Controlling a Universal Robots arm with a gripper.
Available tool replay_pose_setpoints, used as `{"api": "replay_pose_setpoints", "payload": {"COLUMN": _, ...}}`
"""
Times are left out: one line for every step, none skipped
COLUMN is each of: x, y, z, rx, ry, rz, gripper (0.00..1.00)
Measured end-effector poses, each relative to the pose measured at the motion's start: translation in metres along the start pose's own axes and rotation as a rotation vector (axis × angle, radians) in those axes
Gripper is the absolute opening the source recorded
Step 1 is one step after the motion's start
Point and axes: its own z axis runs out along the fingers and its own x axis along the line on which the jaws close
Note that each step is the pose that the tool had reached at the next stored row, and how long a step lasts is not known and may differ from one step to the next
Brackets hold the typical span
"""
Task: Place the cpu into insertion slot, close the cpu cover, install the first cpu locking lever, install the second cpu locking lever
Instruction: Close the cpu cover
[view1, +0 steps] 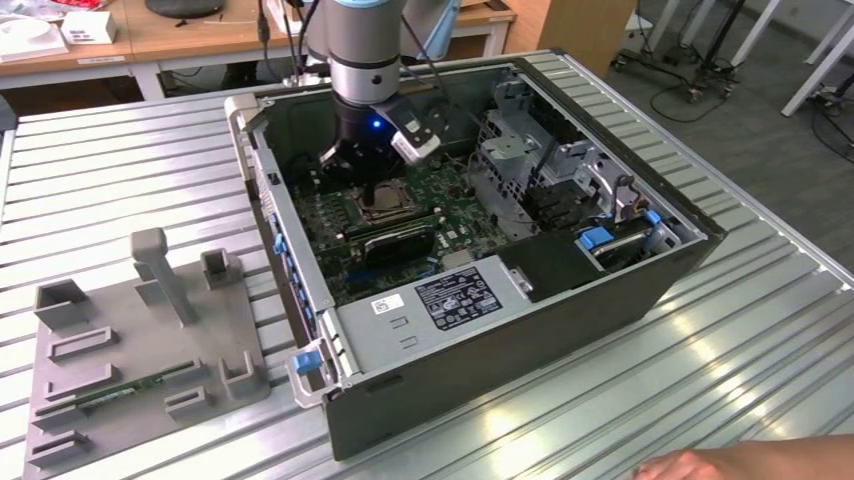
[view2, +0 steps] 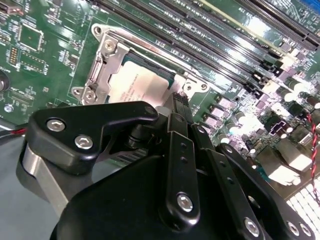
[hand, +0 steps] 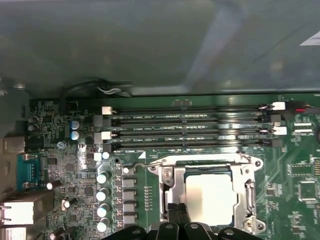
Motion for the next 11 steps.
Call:
{"api": "replay_pose_setpoints", "payload": {"x": 0.0008, "y": 0.0000, "z": 0.0006, "rx": 0.0001, "ry": 0.0002, "rz": 0.000, "gripper": 0.11}}
{"api": "replay_pose_setpoints", "payload": {"x": 0.0015, "y": 0.0000, "z": 0.0010, "rx": 0.0002, "ry": 0.0004, "rz": 0.000, "gripper": 0.11}}
{"api": "replay_pose_setpoints", "payload": {"x": 0.0023, "y": 0.0001, "z": 0.0016, "rx": 0.0001, "ry": 0.0003, "rz": 0.000, "gripper": 0.11}}
{"api": "replay_pose_setpoints", "payload": {"x": 0.0026, "y": 0.0005, "z": 0.0021, "rx": 0.0000, "ry": 0.0004, "rz": 0.000, "gripper": 0.11}}
{"api": "replay_pose_setpoints", "payload": {"x": 0.0027, "y": 0.0011, "z": 0.0024, "rx": 0.0001, "ry": 0.0005, "rz": 0.000, "gripper": 0.11}}
{"api": "replay_pose_setpoints", "payload": {"x": 0.0027, "y": 0.0018, "z": 0.0026, "rx": 0.0001, "ry": 0.0005, "rz": 0.000, "gripper": 0.11}}
{"api": "replay_pose_setpoints", "payload": {"x": 0.0027, "y": 0.0023, "z": 0.0029, "rx": -0.0002, "ry": 0.0003, "rz": 0.000, "gripper": 0.11}}
{"api": "replay_pose_setpoints", "payload": {"x": 0.0028, "y": 0.0027, "z": 0.0030, "rx": -0.0002, "ry": 0.0003, "rz": 0.000, "gripper": 0.11}}
{"api": "replay_pose_setpoints", "payload": {"x": 0.0028, "y": 0.0032, "z": 0.0031, "rx": -0.0001, "ry": 0.0003, "rz": 0.000, "gripper": 0.11}}
{"api": "replay_pose_setpoints", "payload": {"x": 0.0028, "y": 0.0037, "z": 0.0032, "rx": -0.0001, "ry": 0.0004, "rz": 0.000, "gripper": 0.11}}
{"api": "replay_pose_setpoints", "payload": {"x": 0.0028, "y": 0.0037, "z": 0.0032, "rx": -0.0002, "ry": 0.0003, "rz": 0.000, "gripper": 0.11}}
